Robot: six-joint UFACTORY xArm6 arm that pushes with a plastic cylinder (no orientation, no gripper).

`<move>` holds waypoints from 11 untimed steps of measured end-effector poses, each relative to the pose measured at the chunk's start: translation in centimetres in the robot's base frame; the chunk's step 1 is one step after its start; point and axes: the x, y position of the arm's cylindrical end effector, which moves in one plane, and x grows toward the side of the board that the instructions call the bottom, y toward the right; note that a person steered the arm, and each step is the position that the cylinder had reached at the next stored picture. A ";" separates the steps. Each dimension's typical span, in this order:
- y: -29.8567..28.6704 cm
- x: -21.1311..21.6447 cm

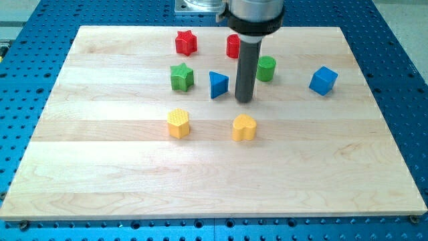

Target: Move the triangle below the red circle

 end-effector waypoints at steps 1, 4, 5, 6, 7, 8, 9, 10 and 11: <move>-3.2 0.8; -7.3 0.9; -5.1 0.7; -5.4 0.4; -7.7 0.4; -8.1 -0.4; -6.3 -1.5; -5.1 -1.5; -4.2 -1.5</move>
